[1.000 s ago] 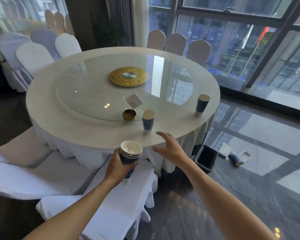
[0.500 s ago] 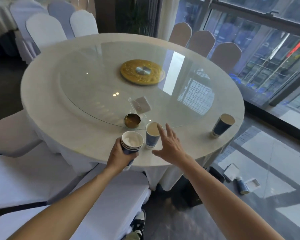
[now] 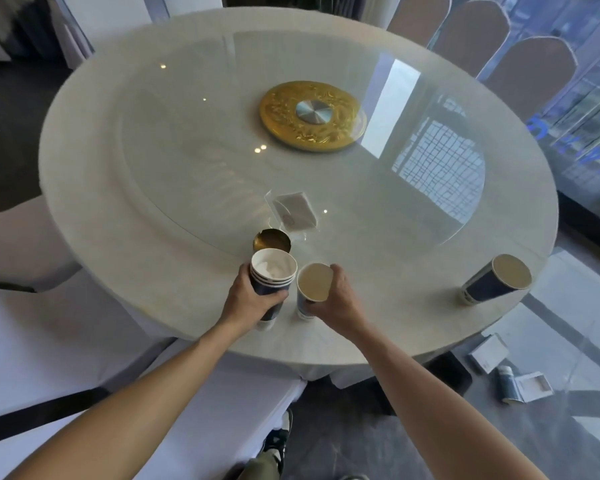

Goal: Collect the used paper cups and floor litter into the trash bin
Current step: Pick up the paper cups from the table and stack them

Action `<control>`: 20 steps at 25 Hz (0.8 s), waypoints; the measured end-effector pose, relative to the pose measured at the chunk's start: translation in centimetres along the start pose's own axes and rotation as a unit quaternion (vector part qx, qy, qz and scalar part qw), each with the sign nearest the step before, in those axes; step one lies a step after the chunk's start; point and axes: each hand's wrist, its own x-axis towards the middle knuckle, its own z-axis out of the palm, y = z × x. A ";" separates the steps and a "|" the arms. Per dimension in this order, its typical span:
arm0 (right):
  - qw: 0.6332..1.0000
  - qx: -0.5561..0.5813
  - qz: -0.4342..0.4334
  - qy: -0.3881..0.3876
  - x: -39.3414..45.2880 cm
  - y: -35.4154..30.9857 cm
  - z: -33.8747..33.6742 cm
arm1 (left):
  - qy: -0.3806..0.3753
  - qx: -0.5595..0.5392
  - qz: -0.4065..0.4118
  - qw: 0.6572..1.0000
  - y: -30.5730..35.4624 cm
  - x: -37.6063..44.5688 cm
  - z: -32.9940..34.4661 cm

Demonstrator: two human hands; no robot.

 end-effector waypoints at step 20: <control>0.982 0.160 -0.048 0.088 -4.4 15.1 -20.1 | -0.042 -0.109 0.157 0.981 21.7 -6.9 22.1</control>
